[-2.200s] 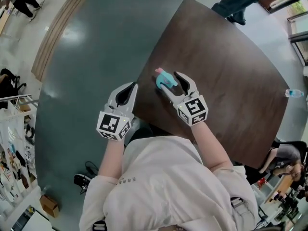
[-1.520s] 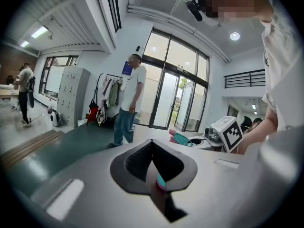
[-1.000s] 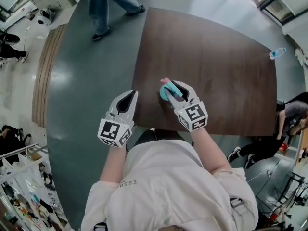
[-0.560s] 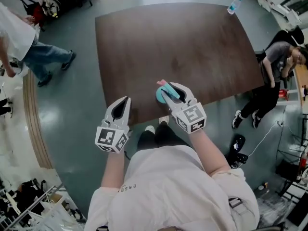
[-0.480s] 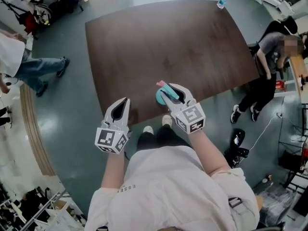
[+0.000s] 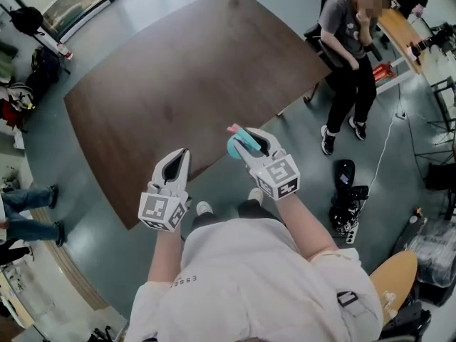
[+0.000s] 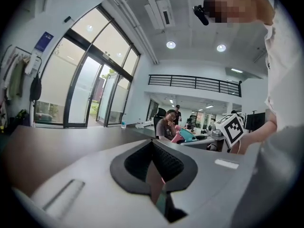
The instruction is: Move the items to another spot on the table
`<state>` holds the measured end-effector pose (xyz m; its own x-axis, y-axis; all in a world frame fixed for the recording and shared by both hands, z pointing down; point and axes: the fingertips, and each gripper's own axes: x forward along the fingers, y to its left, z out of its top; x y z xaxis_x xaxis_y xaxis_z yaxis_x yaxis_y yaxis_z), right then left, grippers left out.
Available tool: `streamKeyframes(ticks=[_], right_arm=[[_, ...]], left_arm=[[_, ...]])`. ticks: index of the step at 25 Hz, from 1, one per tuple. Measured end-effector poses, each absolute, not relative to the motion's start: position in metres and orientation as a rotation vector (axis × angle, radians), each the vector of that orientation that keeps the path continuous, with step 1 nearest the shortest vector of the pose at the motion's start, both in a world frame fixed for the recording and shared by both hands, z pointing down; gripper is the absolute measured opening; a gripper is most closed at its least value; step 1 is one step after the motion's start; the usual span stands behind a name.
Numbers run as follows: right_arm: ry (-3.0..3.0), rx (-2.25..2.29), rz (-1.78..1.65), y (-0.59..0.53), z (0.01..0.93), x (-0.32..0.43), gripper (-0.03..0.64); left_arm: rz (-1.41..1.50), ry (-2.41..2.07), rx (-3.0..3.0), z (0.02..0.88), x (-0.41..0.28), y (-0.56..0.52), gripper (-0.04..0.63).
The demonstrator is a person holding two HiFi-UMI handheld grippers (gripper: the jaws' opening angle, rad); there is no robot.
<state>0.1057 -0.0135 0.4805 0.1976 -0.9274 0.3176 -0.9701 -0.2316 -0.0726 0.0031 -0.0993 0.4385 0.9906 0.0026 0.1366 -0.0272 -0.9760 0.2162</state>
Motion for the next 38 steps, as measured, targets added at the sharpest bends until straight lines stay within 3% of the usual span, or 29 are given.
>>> streamKeyframes(ticks=[11,21,38], right_arm=[[-1.588,2.5,0.473,0.172,0.478,0.263,0.135],[-1.304,2.701,0.527,0.29,0.492,0.344,0.135],[-1.249,2.711,0.534,0.283,0.483,0.544,0.135]], left_arm=[[0.218,0.231,2.919,0.445,0.17,0.039,0.017],[0.278,0.525,2.891,0.457,0.282,0.128,0.017],[0.269,0.706,2.867,0.45,0.505,0.144,0.017]])
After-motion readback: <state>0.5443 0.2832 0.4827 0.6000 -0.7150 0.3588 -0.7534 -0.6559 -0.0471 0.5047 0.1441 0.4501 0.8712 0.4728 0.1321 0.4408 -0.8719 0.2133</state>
